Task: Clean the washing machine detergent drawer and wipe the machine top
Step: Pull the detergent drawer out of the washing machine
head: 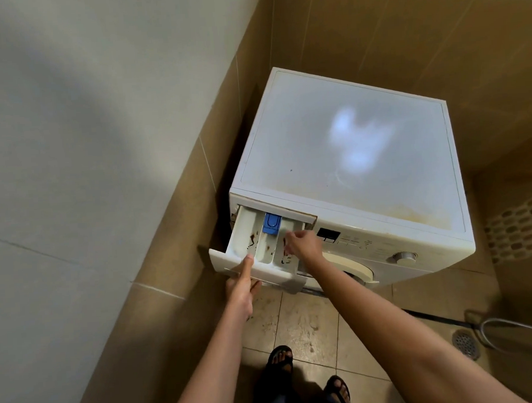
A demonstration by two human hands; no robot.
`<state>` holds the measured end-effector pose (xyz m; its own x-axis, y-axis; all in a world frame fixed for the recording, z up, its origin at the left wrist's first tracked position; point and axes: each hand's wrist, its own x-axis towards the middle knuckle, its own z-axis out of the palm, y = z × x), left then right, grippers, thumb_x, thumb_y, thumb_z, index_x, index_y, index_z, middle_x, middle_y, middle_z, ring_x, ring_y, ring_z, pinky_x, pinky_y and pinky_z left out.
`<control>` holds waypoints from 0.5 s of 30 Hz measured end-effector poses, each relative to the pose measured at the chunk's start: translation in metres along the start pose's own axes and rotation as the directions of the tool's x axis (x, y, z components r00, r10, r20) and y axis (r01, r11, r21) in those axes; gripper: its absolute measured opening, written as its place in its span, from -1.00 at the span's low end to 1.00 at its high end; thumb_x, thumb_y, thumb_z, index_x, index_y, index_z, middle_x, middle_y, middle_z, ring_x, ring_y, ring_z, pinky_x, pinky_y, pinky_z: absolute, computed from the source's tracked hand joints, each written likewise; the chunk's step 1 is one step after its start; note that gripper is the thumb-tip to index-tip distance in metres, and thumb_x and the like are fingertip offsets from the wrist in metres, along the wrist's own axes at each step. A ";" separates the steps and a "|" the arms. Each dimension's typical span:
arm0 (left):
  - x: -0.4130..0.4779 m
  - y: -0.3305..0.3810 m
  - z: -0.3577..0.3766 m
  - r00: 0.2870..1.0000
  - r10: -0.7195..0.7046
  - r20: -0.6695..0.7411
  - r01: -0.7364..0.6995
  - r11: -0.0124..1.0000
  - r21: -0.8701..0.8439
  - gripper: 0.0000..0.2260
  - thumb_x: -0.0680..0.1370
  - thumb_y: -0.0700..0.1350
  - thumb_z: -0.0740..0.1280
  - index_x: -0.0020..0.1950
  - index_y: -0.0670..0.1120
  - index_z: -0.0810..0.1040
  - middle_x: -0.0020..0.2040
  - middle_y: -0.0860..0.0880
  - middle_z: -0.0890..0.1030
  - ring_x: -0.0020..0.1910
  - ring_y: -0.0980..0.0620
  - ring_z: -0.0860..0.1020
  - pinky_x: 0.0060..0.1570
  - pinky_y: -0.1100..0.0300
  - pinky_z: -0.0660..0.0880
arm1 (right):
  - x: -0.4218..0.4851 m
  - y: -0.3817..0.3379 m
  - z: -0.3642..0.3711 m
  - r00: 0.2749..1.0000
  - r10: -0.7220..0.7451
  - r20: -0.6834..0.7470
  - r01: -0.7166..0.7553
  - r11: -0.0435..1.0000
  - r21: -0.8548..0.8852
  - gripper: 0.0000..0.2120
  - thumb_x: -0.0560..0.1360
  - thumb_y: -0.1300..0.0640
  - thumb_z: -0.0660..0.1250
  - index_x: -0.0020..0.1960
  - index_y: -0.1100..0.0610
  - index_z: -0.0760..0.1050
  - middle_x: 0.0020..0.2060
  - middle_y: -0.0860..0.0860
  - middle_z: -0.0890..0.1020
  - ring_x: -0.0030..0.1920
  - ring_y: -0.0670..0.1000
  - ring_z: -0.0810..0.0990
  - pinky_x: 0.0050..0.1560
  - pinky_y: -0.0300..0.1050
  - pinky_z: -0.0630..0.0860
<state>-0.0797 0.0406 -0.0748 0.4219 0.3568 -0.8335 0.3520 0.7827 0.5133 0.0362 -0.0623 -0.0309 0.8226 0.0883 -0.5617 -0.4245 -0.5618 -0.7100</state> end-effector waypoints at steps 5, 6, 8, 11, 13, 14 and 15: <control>0.005 -0.001 -0.001 1.000 -0.012 0.005 0.012 1.000 -0.003 -0.71 0.45 -0.02 0.47 0.04 -0.07 0.44 0.13 -0.16 0.57 0.19 -0.14 0.53 0.19 -0.04 0.53 | 0.042 -0.017 0.027 0.993 0.103 -0.049 -0.108 0.988 -0.110 -0.64 0.55 0.00 0.31 -0.33 0.16 0.35 -0.36 0.04 0.48 -0.42 -0.06 0.40 -0.45 -0.23 0.32; 0.006 -0.001 -0.001 1.000 -0.013 0.008 0.013 1.000 -0.005 -0.72 0.45 -0.03 0.47 0.03 -0.06 0.44 0.12 -0.16 0.57 0.19 -0.13 0.53 0.21 -0.05 0.52 | 0.046 -0.020 0.032 0.991 0.123 -0.060 -0.129 0.986 -0.104 -0.64 0.54 -0.01 0.32 -0.32 0.15 0.33 -0.35 0.03 0.45 -0.41 -0.05 0.39 -0.44 -0.22 0.33; 0.007 -0.002 -0.002 1.000 -0.009 0.020 0.010 1.000 -0.012 -0.67 0.45 -0.04 0.47 0.11 -0.09 0.44 0.12 -0.14 0.56 0.18 -0.12 0.53 0.22 -0.05 0.52 | 0.048 -0.023 0.038 0.984 0.153 -0.088 -0.162 0.981 -0.104 -0.64 0.54 -0.02 0.32 -0.30 0.17 0.34 -0.32 0.05 0.47 -0.40 -0.03 0.41 -0.43 -0.18 0.34; 0.006 -0.001 -0.002 0.999 -0.002 0.036 0.002 1.000 0.004 -0.70 0.46 -0.04 0.47 0.08 -0.08 0.45 0.09 -0.12 0.57 0.16 -0.09 0.52 0.23 -0.05 0.51 | 0.050 -0.025 0.044 0.976 0.181 -0.125 -0.187 0.982 -0.038 -0.71 0.53 -0.01 0.33 -0.16 0.22 0.41 -0.23 0.09 0.51 -0.32 0.04 0.47 -0.40 -0.18 0.34; 0.006 -0.002 -0.002 1.000 -0.002 0.031 0.001 1.000 0.008 -0.74 0.47 -0.04 0.46 0.03 -0.06 0.45 0.07 -0.11 0.58 0.14 -0.09 0.53 0.22 -0.04 0.51 | 0.050 -0.025 0.045 0.973 0.188 -0.133 -0.191 0.982 -0.006 -0.72 0.53 0.02 0.34 -0.12 0.23 0.41 -0.21 0.10 0.51 -0.27 0.06 0.48 -0.41 -0.18 0.32; 0.007 -0.002 -0.002 1.000 -0.001 0.028 0.001 1.000 0.007 -0.74 0.46 -0.04 0.47 0.03 -0.06 0.46 0.07 -0.12 0.58 0.13 -0.09 0.53 0.22 -0.04 0.52 | 0.051 -0.024 0.045 0.972 0.187 -0.140 -0.189 0.982 -0.002 -0.73 0.53 0.02 0.35 -0.12 0.23 0.41 -0.21 0.10 0.51 -0.28 0.05 0.47 -0.43 -0.18 0.30; 0.007 -0.002 -0.002 1.000 0.000 0.026 0.000 1.000 0.005 -0.74 0.45 -0.03 0.47 0.03 -0.06 0.47 0.07 -0.12 0.58 0.12 -0.09 0.54 0.22 -0.04 0.52 | 0.051 -0.024 0.045 0.972 0.182 -0.147 -0.185 0.983 -0.004 -0.73 0.53 0.03 0.35 -0.12 0.23 0.41 -0.21 0.09 0.50 -0.31 0.03 0.46 -0.44 -0.18 0.29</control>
<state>-0.0792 0.0421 -0.0820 0.4432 0.3434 -0.8281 0.3566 0.7800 0.5143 0.0712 -0.0071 -0.0615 0.7781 -0.1374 -0.6130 -0.5675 -0.5721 -0.5922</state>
